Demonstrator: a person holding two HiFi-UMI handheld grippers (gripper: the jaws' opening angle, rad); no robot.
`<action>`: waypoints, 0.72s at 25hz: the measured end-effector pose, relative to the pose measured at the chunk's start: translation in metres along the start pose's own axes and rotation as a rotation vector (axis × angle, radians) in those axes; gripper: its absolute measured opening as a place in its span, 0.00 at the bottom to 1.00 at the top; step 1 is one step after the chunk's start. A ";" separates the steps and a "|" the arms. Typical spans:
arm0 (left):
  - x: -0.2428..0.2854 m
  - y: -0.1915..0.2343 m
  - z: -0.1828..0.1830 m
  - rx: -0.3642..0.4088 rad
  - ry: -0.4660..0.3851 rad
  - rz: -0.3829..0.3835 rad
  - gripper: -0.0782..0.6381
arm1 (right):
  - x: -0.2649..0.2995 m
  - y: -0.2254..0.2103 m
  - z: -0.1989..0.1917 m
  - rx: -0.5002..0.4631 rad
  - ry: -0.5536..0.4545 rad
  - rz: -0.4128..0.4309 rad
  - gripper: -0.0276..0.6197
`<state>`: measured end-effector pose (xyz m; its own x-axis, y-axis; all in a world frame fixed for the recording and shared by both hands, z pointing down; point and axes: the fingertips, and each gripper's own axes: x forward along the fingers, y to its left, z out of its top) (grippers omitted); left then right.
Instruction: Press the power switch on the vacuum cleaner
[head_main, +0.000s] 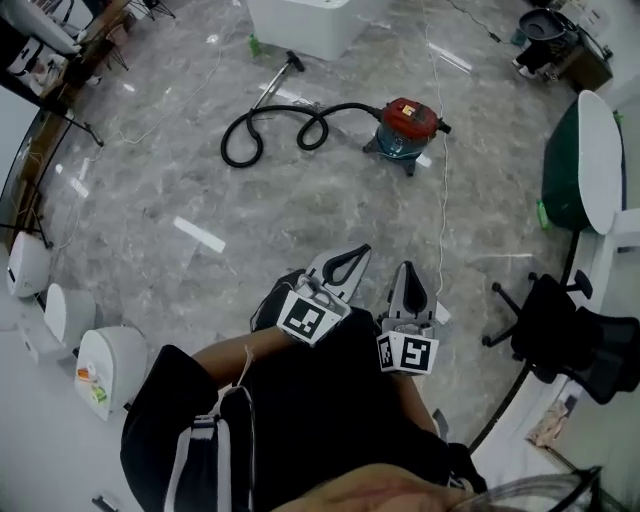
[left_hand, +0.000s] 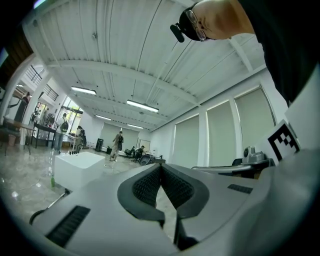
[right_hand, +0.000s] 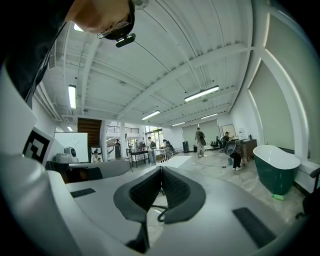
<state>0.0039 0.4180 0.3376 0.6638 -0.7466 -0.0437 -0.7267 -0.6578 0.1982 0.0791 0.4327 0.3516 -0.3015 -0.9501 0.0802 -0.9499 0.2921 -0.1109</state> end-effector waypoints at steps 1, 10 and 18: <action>0.002 -0.001 -0.002 0.007 0.008 0.003 0.13 | 0.002 -0.002 -0.001 0.011 0.001 0.001 0.07; 0.015 -0.001 -0.012 0.002 0.048 0.021 0.13 | 0.003 -0.017 -0.008 0.053 0.010 0.009 0.07; 0.046 -0.008 -0.010 0.022 0.036 -0.021 0.13 | 0.007 -0.049 -0.007 0.061 0.015 -0.038 0.07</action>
<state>0.0417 0.3896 0.3439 0.6846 -0.7289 -0.0120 -0.7161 -0.6755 0.1759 0.1227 0.4127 0.3641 -0.2669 -0.9585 0.1001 -0.9541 0.2482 -0.1675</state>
